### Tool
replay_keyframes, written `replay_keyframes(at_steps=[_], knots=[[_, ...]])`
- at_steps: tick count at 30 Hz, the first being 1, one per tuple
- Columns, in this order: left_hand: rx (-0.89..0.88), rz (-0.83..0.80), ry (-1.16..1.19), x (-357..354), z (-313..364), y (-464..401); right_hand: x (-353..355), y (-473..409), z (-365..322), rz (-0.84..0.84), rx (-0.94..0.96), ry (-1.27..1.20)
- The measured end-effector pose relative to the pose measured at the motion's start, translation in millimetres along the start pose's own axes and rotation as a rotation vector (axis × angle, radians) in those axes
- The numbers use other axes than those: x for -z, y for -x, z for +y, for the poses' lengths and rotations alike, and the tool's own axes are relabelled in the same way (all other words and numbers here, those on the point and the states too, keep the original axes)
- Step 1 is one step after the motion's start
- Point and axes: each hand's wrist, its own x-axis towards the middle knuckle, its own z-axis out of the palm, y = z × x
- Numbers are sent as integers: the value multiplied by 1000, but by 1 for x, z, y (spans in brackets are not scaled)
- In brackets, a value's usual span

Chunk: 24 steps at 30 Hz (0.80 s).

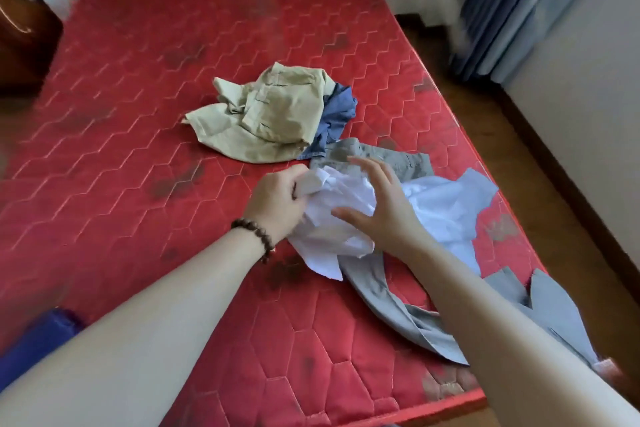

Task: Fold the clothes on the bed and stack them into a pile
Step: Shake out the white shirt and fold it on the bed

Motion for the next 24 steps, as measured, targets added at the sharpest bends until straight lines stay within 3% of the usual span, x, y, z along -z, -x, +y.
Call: replay_keyframes(at_steps=[2,7,11,21,24], knots=[[-13,3,19,34,10,-2,0,-3,-14,-106,-97,12],[-71,-45,-16,147,47,4,-12,-20,-95,-306,-199,-298],[-22,53,-9,242,75,11,-13,-38,-182,-169,-112,-284],[84,433,164,435,177,25,55,-70,-389,-90,251,-189],[110,553,363,468,202,28,72,-70,-431,-32,276,-427]])
